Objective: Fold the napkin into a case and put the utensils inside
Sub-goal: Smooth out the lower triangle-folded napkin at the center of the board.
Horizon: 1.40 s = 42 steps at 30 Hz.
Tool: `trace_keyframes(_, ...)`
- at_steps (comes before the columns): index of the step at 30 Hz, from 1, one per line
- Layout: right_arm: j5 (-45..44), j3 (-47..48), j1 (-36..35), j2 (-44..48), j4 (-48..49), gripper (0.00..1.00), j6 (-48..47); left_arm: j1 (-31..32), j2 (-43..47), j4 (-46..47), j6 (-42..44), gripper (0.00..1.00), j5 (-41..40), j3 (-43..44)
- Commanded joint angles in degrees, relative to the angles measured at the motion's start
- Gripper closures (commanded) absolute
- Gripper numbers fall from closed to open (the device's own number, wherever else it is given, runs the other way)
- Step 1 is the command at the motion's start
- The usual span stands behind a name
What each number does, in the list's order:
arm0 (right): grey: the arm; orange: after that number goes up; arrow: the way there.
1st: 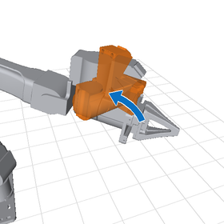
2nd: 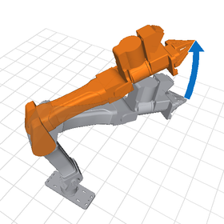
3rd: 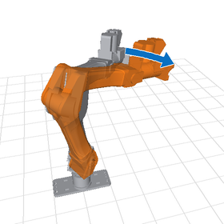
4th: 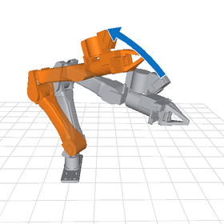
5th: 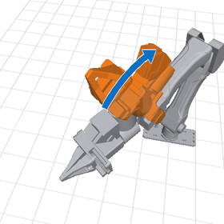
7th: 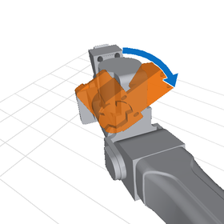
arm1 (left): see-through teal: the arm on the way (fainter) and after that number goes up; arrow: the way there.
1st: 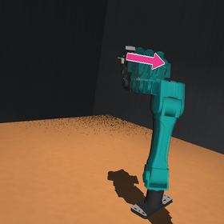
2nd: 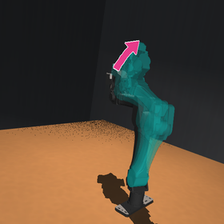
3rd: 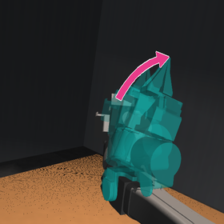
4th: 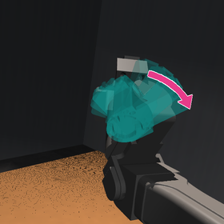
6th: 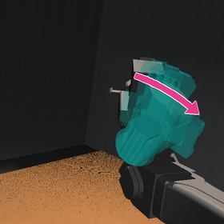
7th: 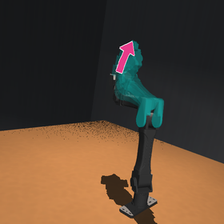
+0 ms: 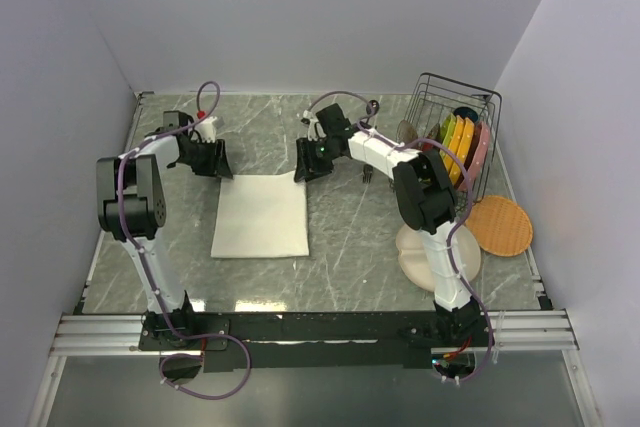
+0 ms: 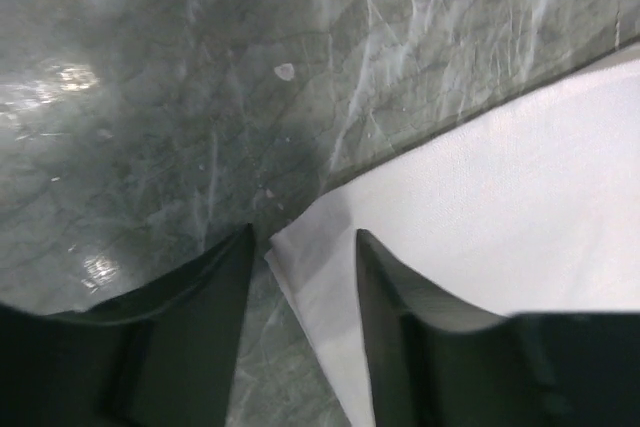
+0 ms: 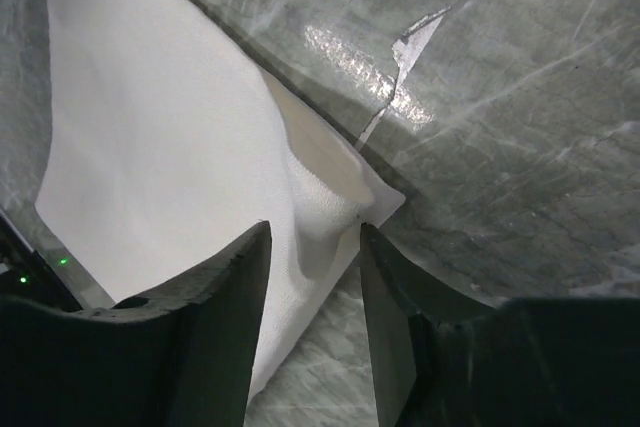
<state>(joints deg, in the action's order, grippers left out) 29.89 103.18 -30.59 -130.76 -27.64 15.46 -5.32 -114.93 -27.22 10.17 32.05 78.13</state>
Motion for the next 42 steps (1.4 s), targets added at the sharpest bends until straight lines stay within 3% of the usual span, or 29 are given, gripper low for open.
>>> trace_keyframes(1,1.5,4.7,0.9,2.6,-1.7,0.40,0.4,-3.7,7.5,5.1,-3.6,0.46,1.6,-1.3)
trace_keyframes(7,5.9,4.1,2.8,8.8,-1.0,0.30,0.0,-5.4,18.1,4.7,-5.4,0.38,12.9,-5.3)
trace_keyframes(13,17.1,-1.5,1.6,9.6,8.5,0.38,11.1,-4.2,21.5,9.3,-16.2,0.42,24.0,-15.0)
trace_keyframes(19,19.0,-4.6,0.8,3.6,13.2,0.51,17.1,-3.2,18.7,12.0,-20.9,0.50,23.3,-20.4)
trace_keyframes(26,13.4,-2.5,1.6,-3.7,12.0,0.52,13.1,-3.5,8.0,8.1,-19.1,0.52,18.4,-17.4)
trace_keyframes(33,9.8,8.9,2.3,-10.1,8.5,0.50,8.4,-3.7,-1.1,7.5,-19.4,0.52,16.4,-8.4)
trace_keyframes(37,11.8,17.2,2.6,-8.0,4.5,0.40,4.4,-3.7,5.0,9.1,-17.7,0.45,24.3,-5.9)
trace_keyframes(38,13.1,16.5,2.6,-6.1,4.7,0.33,4.7,-3.8,7.1,9.6,-17.6,0.41,25.9,-6.4)
trace_keyframes(40,16.8,11.5,2.6,2.1,9.4,0.25,8.0,-3.8,14.6,10.3,-18.4,0.38,29.8,-9.3)
trace_keyframes(42,19.1,0.6,2.0,10.8,16.8,0.04,14.3,-3.7,21.6,12.5,-22.2,0.32,31.7,-12.9)
